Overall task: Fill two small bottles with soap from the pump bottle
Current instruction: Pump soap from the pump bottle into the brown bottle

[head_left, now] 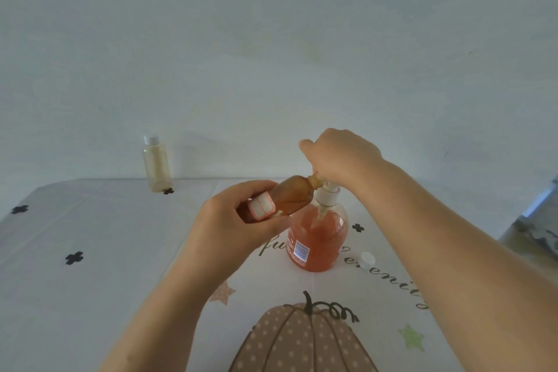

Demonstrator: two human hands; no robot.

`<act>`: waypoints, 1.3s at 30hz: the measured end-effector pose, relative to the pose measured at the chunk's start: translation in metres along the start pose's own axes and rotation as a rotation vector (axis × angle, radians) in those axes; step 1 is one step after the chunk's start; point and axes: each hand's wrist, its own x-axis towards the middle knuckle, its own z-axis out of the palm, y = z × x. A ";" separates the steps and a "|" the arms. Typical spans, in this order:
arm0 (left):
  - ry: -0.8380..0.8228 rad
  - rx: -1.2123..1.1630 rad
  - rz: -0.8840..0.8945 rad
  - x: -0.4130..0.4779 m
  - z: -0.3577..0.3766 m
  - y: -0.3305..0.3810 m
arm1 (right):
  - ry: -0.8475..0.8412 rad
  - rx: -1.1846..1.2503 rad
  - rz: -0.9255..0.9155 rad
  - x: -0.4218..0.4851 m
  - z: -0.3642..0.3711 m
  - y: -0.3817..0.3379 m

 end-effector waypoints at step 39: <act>-0.046 -0.085 -0.043 0.002 0.000 -0.003 | -0.082 0.146 0.022 0.000 0.013 0.003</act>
